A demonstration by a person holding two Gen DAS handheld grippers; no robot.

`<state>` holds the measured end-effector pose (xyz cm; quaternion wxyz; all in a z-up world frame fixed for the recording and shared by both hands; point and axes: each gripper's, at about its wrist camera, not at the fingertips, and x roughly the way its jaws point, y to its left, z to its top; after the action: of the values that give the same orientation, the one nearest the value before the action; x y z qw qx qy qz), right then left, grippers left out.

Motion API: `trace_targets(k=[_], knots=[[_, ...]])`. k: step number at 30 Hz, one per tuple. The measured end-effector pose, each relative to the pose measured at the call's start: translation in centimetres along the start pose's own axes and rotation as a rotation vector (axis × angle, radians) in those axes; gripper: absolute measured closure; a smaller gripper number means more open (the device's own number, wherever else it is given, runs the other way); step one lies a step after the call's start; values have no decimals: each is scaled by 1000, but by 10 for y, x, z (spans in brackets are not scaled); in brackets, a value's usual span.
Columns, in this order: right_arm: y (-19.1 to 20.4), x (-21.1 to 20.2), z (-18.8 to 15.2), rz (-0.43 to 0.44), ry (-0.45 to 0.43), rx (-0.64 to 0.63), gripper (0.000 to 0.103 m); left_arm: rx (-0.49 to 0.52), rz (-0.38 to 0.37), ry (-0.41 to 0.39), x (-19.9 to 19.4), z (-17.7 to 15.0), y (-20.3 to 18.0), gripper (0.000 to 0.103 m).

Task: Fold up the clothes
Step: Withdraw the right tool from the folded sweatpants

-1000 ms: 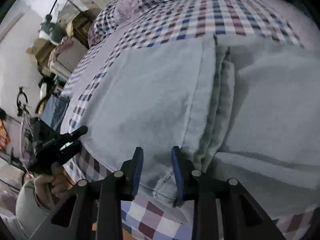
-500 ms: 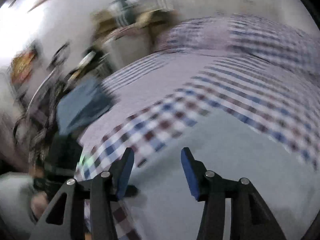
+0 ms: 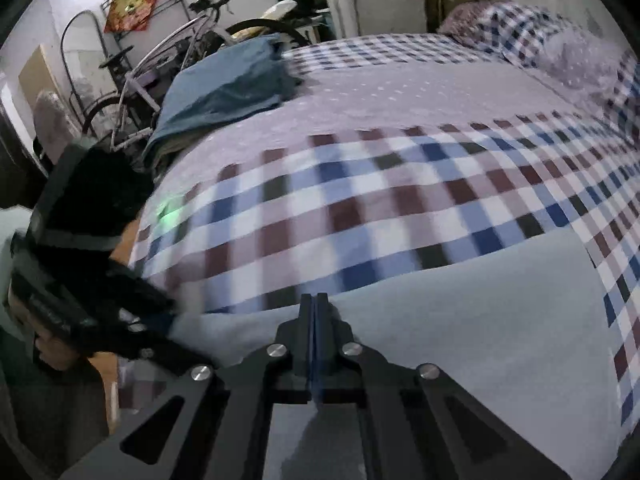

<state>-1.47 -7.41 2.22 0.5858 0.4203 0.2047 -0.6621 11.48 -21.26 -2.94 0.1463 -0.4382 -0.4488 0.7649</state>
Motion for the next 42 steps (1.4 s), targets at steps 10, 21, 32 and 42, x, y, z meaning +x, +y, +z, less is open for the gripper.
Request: trace_targets(k=[10,21,32,42], knots=[[-67,15,22,-93,13,66,103,25,22,-7,5,-1,-4,84],[-122,-17,26,-569,-139,331,103,21,19,-2,-10,-6,14,84],[-56,-95,-57,-471,-326,610,98,6,6,4,-8,-6,15,82],[120,-101,-115,-767,-328,367,50,-53,-119,-26,-14,-2,10,75]])
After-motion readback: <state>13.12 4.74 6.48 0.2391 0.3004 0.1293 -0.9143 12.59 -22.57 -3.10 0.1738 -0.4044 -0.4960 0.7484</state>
